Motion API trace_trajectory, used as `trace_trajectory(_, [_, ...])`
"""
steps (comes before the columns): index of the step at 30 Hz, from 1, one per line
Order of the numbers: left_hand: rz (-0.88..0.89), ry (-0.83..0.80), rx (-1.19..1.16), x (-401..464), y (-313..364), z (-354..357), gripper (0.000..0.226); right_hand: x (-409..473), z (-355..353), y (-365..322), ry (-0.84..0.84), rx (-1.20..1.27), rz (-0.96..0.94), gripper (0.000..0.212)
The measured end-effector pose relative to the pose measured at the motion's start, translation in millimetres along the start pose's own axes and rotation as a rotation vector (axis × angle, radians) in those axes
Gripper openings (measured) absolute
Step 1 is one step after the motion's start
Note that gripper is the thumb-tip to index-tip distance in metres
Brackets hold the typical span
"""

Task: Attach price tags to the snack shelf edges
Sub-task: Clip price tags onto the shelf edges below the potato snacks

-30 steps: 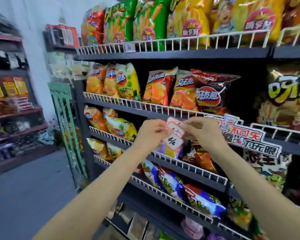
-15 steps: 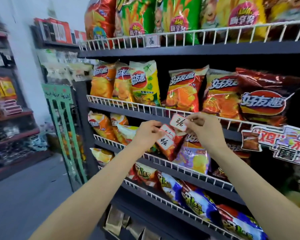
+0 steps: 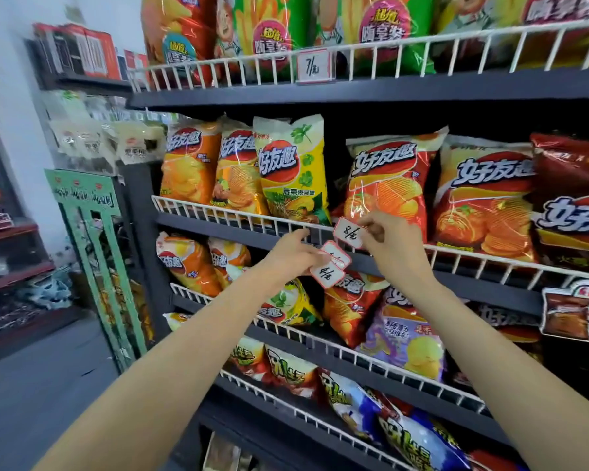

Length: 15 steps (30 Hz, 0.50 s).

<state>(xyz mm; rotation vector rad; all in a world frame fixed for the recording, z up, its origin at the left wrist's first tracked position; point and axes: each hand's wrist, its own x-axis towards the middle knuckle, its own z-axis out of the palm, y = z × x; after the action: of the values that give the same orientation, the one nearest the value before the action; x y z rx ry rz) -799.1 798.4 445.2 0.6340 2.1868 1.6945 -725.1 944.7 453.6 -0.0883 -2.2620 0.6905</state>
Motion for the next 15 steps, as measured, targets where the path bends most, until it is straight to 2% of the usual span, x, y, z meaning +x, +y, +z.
trace_trajectory(7, [0.047,-0.107,0.028,9.6,-5.9,-15.9,0.075,16.1,14.6,-7.7,0.025,-0.214,-0.026,0.021])
trace_trajectory(15, [0.125,-0.185,0.213,16.1,-17.0,-42.8,0.067,22.6,29.7,-16.2,0.052,-0.43,-0.112,0.021])
